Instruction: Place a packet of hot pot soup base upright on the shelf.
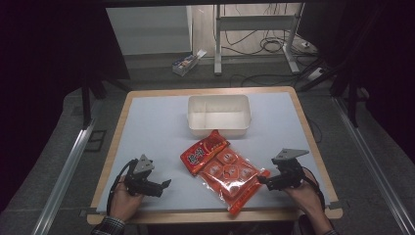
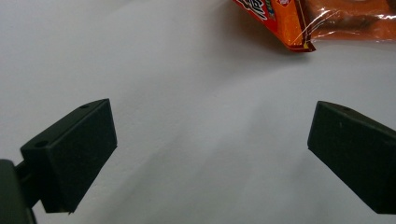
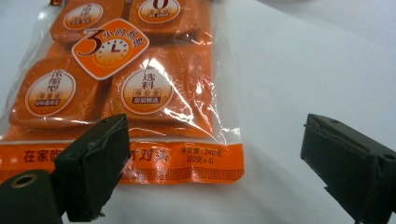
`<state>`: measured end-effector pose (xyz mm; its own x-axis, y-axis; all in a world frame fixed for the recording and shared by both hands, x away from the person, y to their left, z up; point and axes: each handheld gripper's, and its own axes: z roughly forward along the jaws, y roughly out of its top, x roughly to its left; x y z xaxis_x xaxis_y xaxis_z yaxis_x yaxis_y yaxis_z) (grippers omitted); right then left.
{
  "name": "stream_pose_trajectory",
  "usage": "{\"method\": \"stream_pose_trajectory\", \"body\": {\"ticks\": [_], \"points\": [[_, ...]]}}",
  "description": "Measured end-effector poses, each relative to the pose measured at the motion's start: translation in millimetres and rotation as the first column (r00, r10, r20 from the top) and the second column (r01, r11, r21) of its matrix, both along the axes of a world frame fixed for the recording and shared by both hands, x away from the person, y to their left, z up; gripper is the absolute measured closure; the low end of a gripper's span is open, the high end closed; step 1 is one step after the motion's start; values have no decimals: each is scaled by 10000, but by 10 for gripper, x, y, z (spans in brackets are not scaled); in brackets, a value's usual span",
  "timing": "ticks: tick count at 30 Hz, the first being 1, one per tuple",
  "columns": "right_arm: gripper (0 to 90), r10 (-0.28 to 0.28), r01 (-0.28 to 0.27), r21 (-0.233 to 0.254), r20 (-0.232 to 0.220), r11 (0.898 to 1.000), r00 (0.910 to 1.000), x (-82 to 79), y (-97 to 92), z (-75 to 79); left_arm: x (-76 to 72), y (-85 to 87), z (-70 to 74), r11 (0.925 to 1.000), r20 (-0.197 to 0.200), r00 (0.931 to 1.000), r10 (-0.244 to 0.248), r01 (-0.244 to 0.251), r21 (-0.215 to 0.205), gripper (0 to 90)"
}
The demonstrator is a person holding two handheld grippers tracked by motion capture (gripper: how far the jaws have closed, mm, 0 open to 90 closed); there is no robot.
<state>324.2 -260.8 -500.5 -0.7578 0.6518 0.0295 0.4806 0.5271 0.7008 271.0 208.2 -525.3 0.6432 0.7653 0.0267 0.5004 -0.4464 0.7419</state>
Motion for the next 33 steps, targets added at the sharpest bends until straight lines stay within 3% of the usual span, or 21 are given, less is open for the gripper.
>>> {"method": "stream_pose_trajectory", "body": {"ticks": [3,19,22,25,33], "points": [[82,9,-9,11,137,10000,9999,-10,-4,2,-6,-17,0,9997,47,10000,28,-29,235,15],[67,-374,377,-102,238,9992,9990,9,67,-28,-9,-31,5,9994,156,9999,1,-6,332,18],[155,-477,480,-172,185,9987,9987,22,79,-10,-9,-36,4,9994,164,9999,12,-17,350,19],[314,-439,439,-98,17,9990,9990,37,86,21,-9,-43,2,9993,167,9999,-6,0,369,19],[759,47,-56,-496,-191,9988,9998,103,157,45,-5,-54,1,9988,171,9998,-64,56,478,21]]}}
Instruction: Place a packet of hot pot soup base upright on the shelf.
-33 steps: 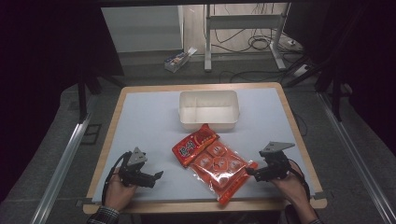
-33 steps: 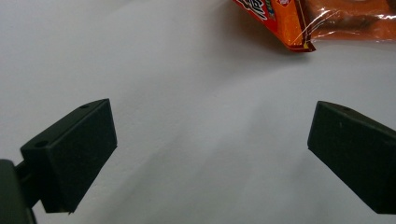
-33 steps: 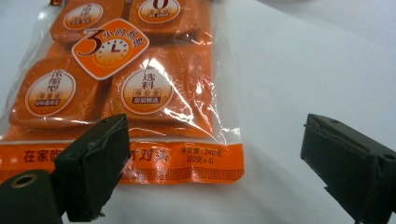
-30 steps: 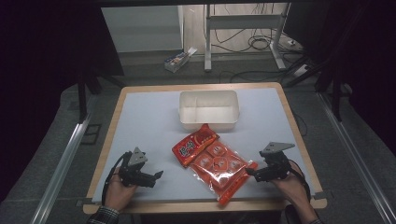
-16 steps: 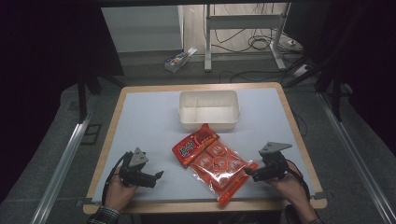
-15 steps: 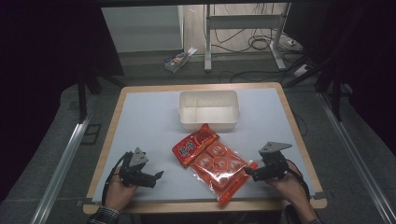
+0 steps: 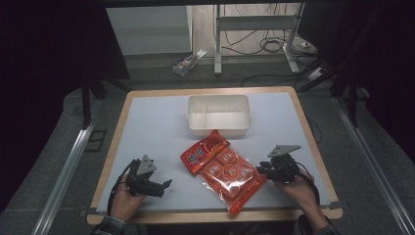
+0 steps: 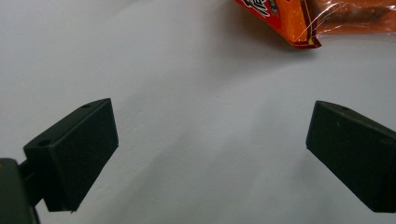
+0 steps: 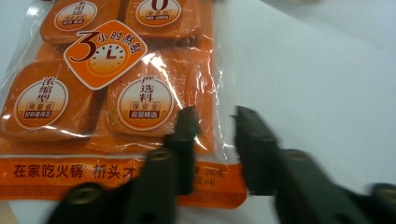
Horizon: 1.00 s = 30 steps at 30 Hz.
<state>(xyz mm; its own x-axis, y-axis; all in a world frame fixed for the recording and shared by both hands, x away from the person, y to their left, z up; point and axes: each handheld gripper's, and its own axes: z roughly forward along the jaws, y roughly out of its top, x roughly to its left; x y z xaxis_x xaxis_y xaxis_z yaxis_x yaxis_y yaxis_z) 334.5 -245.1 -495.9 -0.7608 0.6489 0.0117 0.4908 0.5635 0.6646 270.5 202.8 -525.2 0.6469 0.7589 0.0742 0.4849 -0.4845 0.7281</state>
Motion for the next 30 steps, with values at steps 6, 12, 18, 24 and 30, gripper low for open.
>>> {"method": "stream_pose_trajectory", "body": {"ticks": [6,12,18,24,30], "points": [[889,345,-349,-197,-199,9992,9992,101,66,-12,4,-20,-4,10000,7,10000,-35,35,34,22],[889,387,-390,-499,-61,9980,9992,228,159,-63,6,-36,-7,9999,-4,10000,-81,81,135,23],[888,395,-403,-568,-146,9976,9991,376,215,-114,5,-33,-6,9999,5,10000,-39,39,153,24],[892,814,-842,-745,-398,9937,9959,372,261,-133,4,-34,-7,9999,11,10000,-43,42,154,24],[895,809,-841,-780,-433,9934,9958,305,287,-125,2,-33,-5,9998,11,10000,-45,45,173,24]]}}
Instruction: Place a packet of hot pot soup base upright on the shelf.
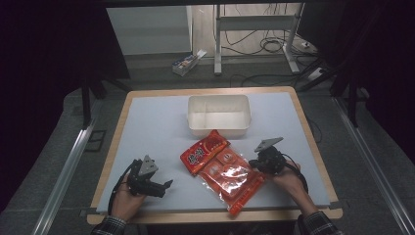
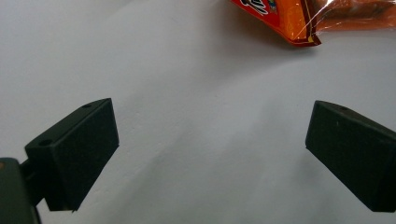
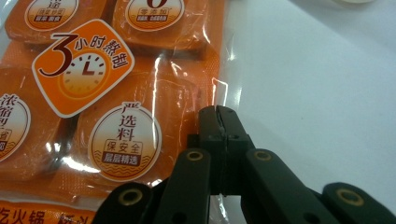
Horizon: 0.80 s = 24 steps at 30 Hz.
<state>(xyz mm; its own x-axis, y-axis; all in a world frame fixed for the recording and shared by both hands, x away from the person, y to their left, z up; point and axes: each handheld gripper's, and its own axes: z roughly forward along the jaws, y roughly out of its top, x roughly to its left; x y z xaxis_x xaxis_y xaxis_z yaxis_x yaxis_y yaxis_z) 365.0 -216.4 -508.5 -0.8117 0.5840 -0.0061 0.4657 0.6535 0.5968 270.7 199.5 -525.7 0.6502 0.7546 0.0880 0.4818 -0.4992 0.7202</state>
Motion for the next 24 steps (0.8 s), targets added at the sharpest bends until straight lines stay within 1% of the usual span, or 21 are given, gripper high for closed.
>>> {"method": "stream_pose_trajectory", "body": {"ticks": [5,10,14,18,22,24], "points": [[896,82,-82,-6,-46,10000,10000,-44,4,-4,0,-2,-1,10000,-9,10000,-13,13,24,24],[896,345,-346,-130,-71,9993,9994,-106,8,-1,-1,0,0,10000,-1,10000,-7,7,29,24],[896,446,-447,-64,-143,9990,9989,-148,1,-1,-1,0,0,10000,-7,10000,-15,15,43,25],[896,621,-613,199,-410,9979,9972,-210,-31,-4,-3,-1,1,10000,2,10000,-20,20,44,25],[896,873,-824,626,-799,9946,9930,-240,-69,-17,-4,-1,2,10000,4,10000,-17,17,36,25],[896,1020,-959,704,-893,9929,9908,-263,-74,-19,-5,-1,2,10000,8,10000,-15,15,35,25]]}}
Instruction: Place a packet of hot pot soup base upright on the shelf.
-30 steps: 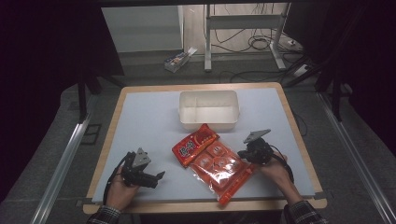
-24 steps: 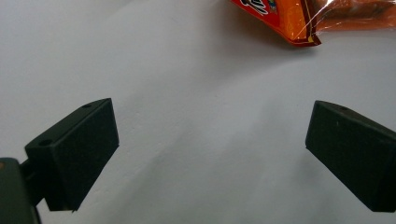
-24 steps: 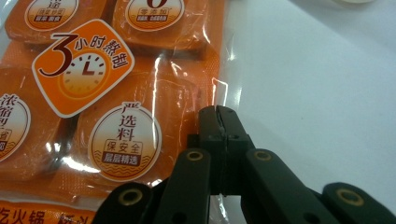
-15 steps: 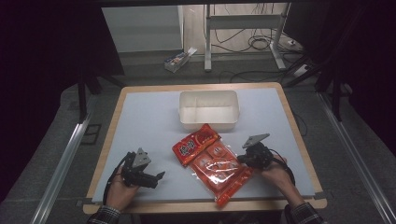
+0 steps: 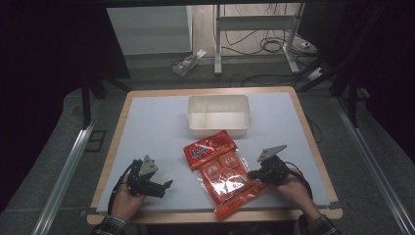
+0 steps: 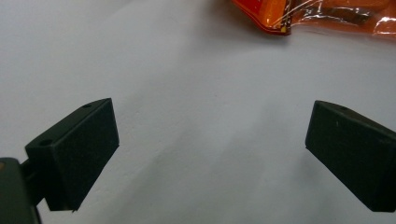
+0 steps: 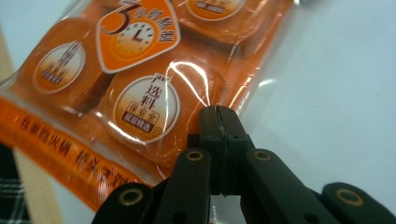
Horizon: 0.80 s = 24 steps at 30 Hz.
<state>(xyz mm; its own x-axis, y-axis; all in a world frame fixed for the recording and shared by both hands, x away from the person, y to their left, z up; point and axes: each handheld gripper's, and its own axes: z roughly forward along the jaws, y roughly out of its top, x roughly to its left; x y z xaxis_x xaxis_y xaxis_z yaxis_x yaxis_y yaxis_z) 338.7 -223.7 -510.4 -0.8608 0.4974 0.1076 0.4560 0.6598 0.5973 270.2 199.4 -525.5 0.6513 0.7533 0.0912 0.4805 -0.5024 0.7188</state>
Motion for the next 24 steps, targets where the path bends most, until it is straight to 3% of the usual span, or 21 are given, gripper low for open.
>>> {"method": "stream_pose_trajectory", "body": {"ticks": [14,24], "points": [[896,1065,-1065,-46,-67,9943,9943,-153,58,2,0,-6,-3,10000,12,10000,18,-18,21,25],[895,2029,-2025,138,-400,9792,9784,-273,147,-13,3,-11,-5,10000,-3,10000,11,-11,30,26]]}}
